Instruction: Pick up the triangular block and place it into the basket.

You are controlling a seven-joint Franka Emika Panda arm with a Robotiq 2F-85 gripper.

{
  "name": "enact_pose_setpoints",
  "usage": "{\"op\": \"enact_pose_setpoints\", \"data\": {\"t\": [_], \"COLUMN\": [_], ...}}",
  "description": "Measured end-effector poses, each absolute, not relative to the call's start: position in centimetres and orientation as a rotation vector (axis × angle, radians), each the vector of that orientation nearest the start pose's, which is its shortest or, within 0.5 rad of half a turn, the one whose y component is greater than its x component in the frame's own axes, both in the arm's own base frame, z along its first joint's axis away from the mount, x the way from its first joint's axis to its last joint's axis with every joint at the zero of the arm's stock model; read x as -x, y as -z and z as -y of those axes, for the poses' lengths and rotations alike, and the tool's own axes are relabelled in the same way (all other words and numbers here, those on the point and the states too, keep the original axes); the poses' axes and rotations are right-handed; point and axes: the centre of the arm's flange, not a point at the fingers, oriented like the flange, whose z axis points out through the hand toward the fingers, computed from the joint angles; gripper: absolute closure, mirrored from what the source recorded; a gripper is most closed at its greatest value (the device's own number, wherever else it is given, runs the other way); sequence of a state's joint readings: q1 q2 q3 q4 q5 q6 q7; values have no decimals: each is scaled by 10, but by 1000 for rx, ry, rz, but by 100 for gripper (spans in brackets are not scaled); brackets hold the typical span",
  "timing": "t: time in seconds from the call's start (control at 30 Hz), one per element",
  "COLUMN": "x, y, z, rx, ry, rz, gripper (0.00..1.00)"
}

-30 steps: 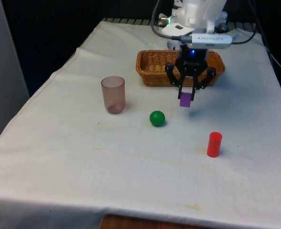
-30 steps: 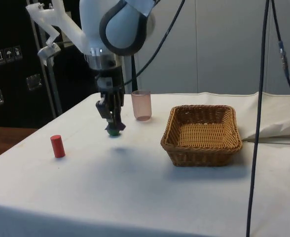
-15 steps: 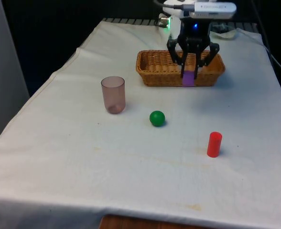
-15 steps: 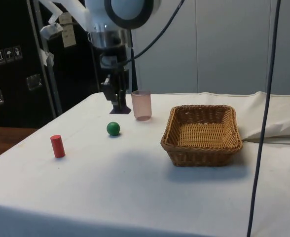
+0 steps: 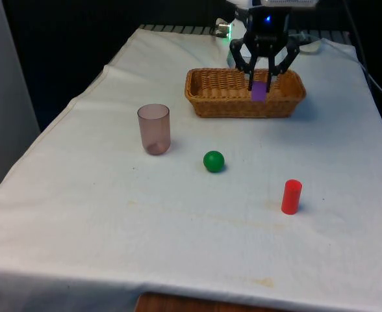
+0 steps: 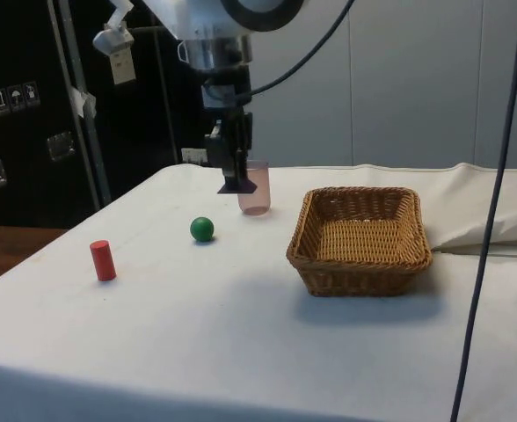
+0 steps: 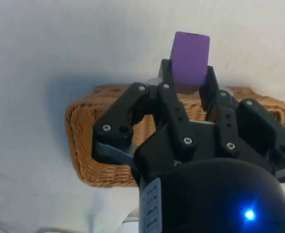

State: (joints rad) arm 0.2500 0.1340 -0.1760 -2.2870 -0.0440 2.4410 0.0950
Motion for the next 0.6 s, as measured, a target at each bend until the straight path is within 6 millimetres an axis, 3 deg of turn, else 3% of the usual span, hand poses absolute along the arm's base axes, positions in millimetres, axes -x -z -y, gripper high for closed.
{"op": "enact_pose_setpoints", "data": {"t": [0.6], "x": [-473], "y": [-299], "z": [-38], "rx": [3165], "ry": [48], "rz": [35], "gripper": [67]}}
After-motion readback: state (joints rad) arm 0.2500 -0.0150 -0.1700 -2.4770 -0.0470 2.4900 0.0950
